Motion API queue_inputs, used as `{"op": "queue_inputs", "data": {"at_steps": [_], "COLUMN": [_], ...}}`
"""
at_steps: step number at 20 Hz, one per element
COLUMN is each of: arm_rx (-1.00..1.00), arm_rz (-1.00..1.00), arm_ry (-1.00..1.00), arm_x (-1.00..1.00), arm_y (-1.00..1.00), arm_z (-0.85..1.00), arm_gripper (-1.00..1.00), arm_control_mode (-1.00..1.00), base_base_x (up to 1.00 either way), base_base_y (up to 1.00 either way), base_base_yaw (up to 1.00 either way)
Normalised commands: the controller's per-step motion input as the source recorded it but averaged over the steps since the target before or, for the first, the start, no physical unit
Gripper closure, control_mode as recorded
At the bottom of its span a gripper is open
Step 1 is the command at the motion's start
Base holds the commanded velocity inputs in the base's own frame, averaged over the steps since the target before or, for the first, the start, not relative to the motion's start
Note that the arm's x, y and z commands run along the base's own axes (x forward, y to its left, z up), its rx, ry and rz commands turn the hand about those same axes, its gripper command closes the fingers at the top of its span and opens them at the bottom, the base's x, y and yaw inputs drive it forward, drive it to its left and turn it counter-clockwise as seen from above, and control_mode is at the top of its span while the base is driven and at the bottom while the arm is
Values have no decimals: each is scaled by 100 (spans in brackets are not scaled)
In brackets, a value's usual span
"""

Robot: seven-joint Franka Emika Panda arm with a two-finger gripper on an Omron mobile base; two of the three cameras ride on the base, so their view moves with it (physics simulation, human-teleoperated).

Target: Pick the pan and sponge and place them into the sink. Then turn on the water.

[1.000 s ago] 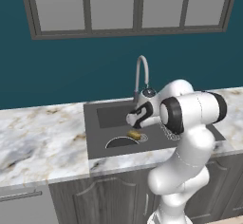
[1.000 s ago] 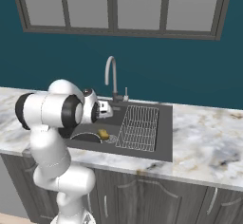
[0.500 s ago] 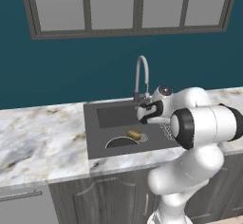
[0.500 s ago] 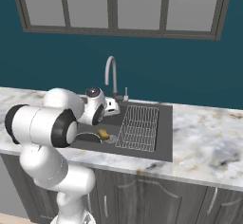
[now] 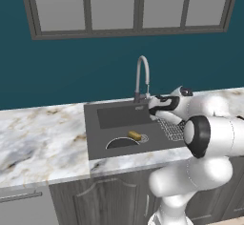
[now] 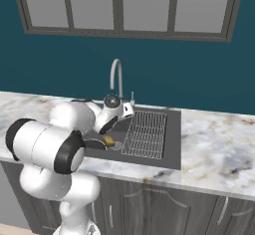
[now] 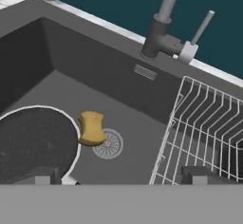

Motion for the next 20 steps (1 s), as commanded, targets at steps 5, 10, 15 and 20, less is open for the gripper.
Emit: {"op": "queue_inputs", "data": {"at_steps": [5, 10, 15, 20], "arm_rx": [2, 8, 6, 3], "arm_rz": [21, 17, 10, 6], "arm_ry": [-15, -12, -10, -7], "arm_x": [-6, 0, 0, 1], "arm_y": [-44, -31, -21, -3], "arm_z": [8, 18, 29, 44], "arm_gripper": [-100, -100, -100, -100], "arm_control_mode": [-100, -100, -100, -100], "base_base_x": [0, 0, 0, 0], "base_base_y": [0, 0, 0, 0], "base_base_yaw": [0, 0, 0, 0]}}
